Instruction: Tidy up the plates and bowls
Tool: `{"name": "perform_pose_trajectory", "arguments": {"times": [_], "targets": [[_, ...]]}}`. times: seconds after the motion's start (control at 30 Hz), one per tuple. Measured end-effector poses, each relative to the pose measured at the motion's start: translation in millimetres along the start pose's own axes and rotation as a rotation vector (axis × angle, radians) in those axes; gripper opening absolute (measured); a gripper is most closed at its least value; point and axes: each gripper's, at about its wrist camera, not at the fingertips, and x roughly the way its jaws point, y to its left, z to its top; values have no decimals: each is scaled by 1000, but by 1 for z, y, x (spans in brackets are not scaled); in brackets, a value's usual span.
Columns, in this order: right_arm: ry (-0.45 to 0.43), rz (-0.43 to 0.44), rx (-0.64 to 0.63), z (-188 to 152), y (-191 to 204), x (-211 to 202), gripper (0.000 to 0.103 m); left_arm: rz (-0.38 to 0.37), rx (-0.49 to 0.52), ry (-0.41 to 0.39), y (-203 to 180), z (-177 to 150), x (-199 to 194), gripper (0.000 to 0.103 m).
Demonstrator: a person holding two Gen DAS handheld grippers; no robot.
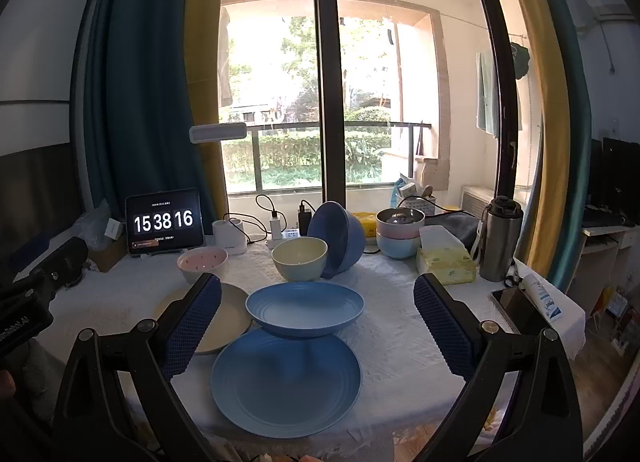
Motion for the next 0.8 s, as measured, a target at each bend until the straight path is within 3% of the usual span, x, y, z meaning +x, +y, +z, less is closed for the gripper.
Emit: {"name": "perform_pose_trajectory", "arguments": {"times": [0.8], "targets": [[3,1,-1,-1,0,1,99,-3,-1,1,-2,1,-2,102]]}}
